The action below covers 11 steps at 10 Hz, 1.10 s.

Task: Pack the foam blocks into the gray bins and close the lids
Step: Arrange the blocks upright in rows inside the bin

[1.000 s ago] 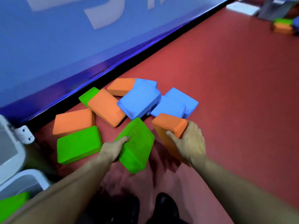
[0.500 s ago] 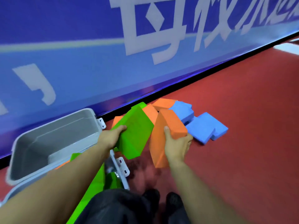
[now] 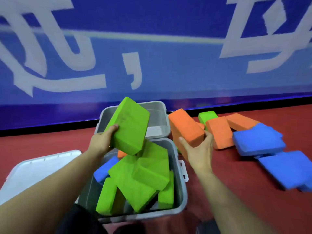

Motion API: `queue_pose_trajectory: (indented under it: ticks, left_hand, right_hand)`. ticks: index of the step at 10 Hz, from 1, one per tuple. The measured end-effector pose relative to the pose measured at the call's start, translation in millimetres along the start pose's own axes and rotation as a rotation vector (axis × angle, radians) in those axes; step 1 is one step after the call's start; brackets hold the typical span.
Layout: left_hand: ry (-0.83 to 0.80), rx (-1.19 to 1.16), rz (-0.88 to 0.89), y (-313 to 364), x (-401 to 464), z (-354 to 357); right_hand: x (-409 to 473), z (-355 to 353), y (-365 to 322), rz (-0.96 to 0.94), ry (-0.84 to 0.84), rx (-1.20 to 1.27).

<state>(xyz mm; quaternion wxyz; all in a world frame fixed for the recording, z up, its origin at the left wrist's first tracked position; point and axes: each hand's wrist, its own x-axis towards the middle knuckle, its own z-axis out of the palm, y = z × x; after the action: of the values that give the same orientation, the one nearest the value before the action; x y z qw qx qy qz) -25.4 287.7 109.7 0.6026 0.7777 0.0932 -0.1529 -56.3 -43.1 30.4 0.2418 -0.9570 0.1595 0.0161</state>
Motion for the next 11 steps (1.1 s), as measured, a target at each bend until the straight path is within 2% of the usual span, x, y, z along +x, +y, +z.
queue_pose_trajectory:
  ticks: [1,2,3,4,6,7,9,11]
  left_hand:
    - [0.074,-0.055,-0.041,-21.0,18.8,-57.3]
    - [0.110,-0.047,-0.106,-40.6,38.9,-108.2]
    - [0.106,-0.063,-0.193,-68.7,55.4,-137.4]
    - [-0.060,-0.025,-0.318,-101.1,63.3,-146.2]
    - [-0.302,0.239,-0.358,-115.6,69.6,-125.9]
    - [-0.552,0.386,-0.404,-112.1,55.9,-98.8]
    - [-0.636,0.673,-0.312,-108.0,54.6,-66.3]
    - [-0.614,0.771,-0.325,-109.6,58.3,-70.5]
  right_hand:
    - [81.2,90.0,33.8,-0.553,0.142,0.287]
    - [-43.3,105.4,-30.3,-0.063,0.422,0.408]
    - [-145.8,78.5,-95.6,-0.013,0.478,0.245]
    - [-134.0,85.5,-107.3,-0.072,0.302,0.149]
    - [-138.6,89.3,-86.4,0.041,0.154,0.063]
    - [-143.4,92.4,-83.3,0.054,0.127,0.034]
    - [-157.1,85.2,-76.6,0.101,0.163,0.022]
    - [-162.8,90.7,-89.1,-0.022,0.210,-0.075]
